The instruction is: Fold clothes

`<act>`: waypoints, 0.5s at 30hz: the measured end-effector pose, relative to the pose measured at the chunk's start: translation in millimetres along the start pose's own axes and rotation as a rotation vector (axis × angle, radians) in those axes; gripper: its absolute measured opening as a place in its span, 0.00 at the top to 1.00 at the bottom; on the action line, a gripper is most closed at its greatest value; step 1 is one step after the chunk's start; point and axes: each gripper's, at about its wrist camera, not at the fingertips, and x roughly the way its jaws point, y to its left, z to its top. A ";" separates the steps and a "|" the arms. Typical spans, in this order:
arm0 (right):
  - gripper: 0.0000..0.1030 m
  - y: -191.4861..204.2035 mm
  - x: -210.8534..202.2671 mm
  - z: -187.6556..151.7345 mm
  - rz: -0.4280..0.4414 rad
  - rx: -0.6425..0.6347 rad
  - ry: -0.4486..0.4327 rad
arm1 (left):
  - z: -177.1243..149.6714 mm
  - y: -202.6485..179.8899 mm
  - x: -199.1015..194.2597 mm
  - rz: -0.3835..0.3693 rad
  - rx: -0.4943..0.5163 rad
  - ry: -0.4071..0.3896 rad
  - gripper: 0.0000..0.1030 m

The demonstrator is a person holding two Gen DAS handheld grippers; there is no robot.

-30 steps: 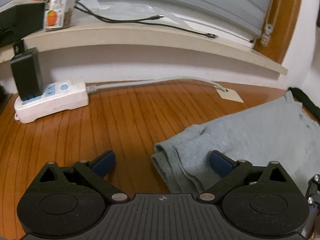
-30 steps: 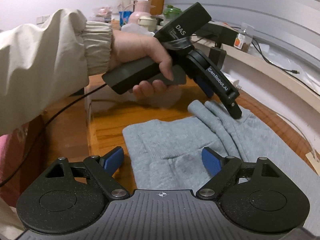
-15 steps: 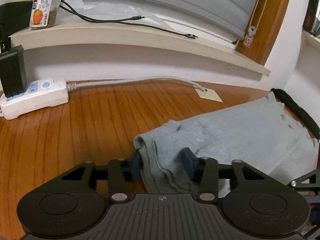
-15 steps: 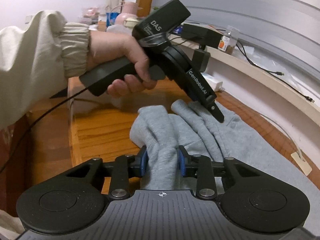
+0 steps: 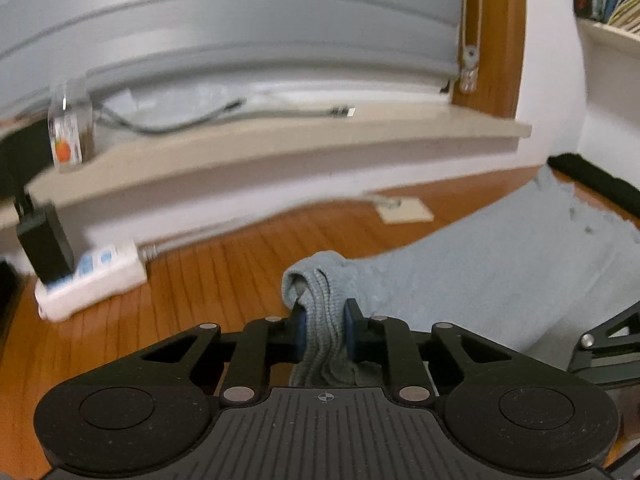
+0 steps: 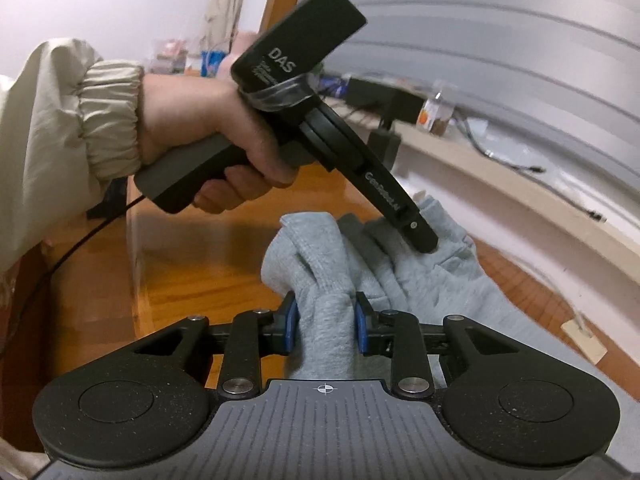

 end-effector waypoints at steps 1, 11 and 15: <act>0.73 -2.0 -3.4 1.6 -0.006 0.005 -0.014 | 5.5 -3.0 -3.3 -0.001 0.009 -0.011 0.81; 0.73 -22.3 -45.5 11.6 -0.116 -0.019 -0.121 | 66.1 -52.2 -14.4 -0.011 0.100 -0.095 0.81; 0.73 -34.5 -70.4 10.5 -0.188 -0.042 -0.156 | 92.4 -77.9 -9.8 -0.039 0.141 -0.126 0.81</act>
